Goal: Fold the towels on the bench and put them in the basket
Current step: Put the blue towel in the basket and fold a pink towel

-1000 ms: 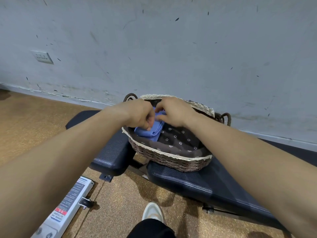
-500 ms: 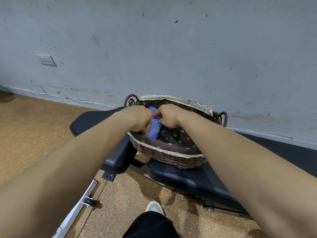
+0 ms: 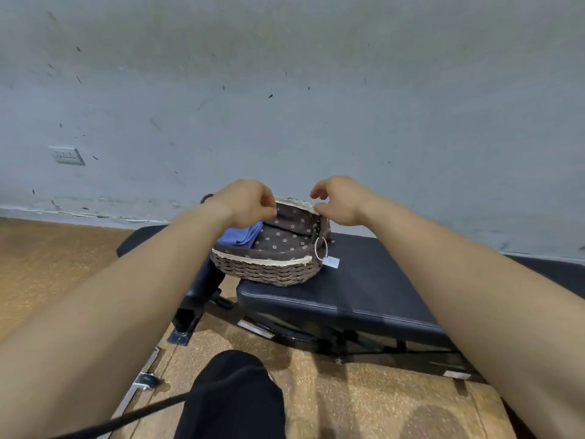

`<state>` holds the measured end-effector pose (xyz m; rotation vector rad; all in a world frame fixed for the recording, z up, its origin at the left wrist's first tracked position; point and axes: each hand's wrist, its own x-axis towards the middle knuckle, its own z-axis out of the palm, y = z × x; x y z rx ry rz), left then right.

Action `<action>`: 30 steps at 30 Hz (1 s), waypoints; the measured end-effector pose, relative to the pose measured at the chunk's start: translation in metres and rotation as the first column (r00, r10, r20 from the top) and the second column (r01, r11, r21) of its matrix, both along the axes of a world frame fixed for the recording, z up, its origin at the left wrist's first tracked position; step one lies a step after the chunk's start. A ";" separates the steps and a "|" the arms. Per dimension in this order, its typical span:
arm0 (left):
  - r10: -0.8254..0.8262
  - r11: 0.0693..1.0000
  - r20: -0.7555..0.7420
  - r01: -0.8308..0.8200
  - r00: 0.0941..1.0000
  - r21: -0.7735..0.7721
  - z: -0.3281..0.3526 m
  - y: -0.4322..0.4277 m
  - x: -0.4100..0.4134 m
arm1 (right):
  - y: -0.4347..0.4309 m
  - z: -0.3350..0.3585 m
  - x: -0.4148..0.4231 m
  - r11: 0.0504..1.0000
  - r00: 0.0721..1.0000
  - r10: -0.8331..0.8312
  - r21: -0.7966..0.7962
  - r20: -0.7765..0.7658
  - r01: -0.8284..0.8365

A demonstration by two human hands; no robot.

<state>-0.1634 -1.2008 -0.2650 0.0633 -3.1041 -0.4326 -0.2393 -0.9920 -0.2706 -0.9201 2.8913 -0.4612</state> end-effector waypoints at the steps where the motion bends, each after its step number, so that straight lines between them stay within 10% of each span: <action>1: -0.025 1.000 -0.004 0.025 1.000 -0.005 0.003 0.015 0.002 | 0.020 0.002 0.005 1.000 1.000 -0.021 0.008 -0.004 0.021; 18: -0.413 0.911 0.044 0.413 0.909 0.024 -0.077 0.277 -0.157 | 0.284 -0.088 -0.075 0.895 0.892 -0.447 0.041 0.072 0.445; 30: -0.359 0.931 0.304 0.363 0.882 0.044 -0.150 0.305 -0.284 | 0.324 -0.144 -0.184 0.863 0.844 -0.505 0.116 0.181 0.491</action>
